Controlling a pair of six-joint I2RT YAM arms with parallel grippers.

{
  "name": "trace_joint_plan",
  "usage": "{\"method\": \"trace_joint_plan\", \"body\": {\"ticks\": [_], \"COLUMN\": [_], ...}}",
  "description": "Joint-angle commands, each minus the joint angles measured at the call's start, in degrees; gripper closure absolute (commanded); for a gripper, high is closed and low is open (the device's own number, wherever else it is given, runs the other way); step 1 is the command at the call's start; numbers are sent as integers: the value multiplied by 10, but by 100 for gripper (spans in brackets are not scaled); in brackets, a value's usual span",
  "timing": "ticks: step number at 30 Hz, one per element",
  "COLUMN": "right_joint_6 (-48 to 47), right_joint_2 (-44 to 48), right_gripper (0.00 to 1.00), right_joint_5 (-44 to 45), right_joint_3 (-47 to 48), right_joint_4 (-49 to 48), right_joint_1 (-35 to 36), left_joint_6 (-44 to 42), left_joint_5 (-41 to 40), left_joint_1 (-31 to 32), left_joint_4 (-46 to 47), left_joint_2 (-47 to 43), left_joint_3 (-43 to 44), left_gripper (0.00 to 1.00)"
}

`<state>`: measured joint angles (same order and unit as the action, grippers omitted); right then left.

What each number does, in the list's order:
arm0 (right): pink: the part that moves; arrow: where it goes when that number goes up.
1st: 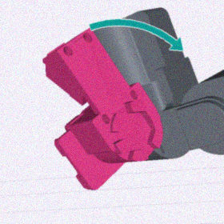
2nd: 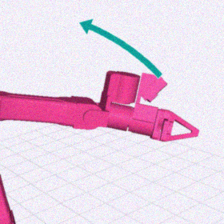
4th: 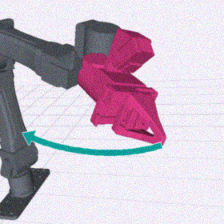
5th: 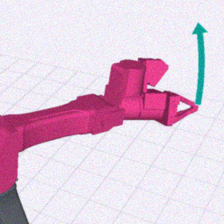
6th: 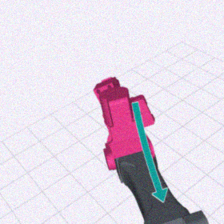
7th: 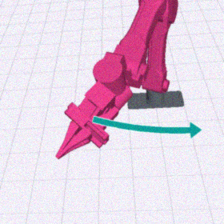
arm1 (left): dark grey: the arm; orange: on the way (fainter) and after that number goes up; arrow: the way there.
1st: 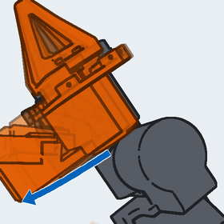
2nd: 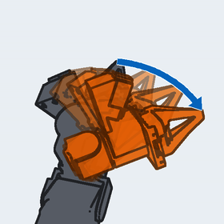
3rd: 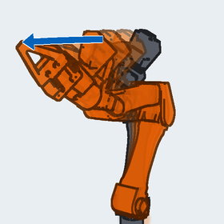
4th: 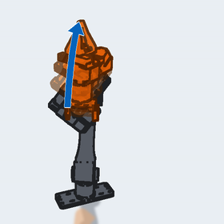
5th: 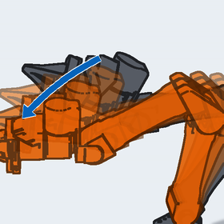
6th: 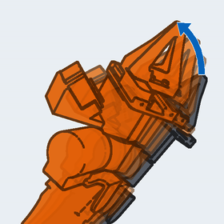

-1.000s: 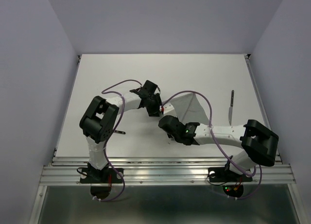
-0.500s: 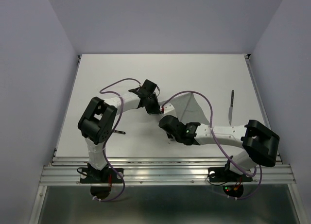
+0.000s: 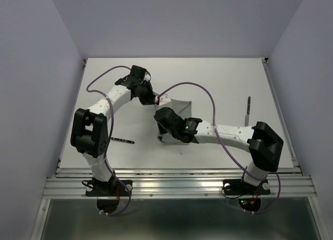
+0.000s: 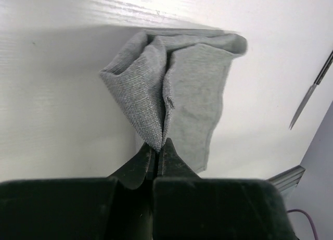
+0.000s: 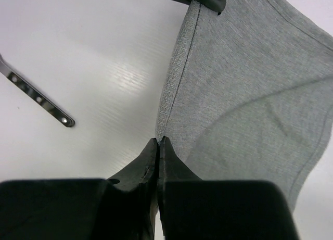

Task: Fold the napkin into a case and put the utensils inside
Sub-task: Turn over the upper triangle folded napkin at the center of the board.

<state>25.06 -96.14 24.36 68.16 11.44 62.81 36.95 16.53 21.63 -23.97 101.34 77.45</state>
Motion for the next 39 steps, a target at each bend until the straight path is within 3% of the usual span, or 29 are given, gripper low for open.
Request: {"method": "trace_joint_plan", "body": {"ticks": [1, 14, 21, 25, 28, 34, 39], "right_joint_6": [11, 12, 14, 3, 2, 27, 101], "right_joint_2": [-16, -68, -127, -182, -193, -134, -42], "right_gripper": [99, 99, 99, 99, 99, 99, 99], "right_joint_5": [-48, -113, -180, -204, -223, -235, -258], "right_joint_3": [48, 141, 259, 380, 415, 341, 159], "right_joint_4": [17, 8, 9, 26, 20, -93, -249], "right_joint_1": [9, 9, 9, 20, 20, 20, -14], "left_joint_6": [-60, -104, -119, -126, -135, -133, -105], "left_joint_5": [-11, -30, -59, -128, -194, -230, -240], "left_joint_1": [-29, -95, -139, -173, -178, -178, -133], "left_joint_4": [13, -62, -108, -164, -194, -219, -177], "left_joint_2": [-40, -61, -80, -93, -95, -95, -68], "left_joint_3": [54, 104, 144, 210, 272, 340, 329], "left_gripper": [100, 100, 100, 100, 100, 100, 100]}}
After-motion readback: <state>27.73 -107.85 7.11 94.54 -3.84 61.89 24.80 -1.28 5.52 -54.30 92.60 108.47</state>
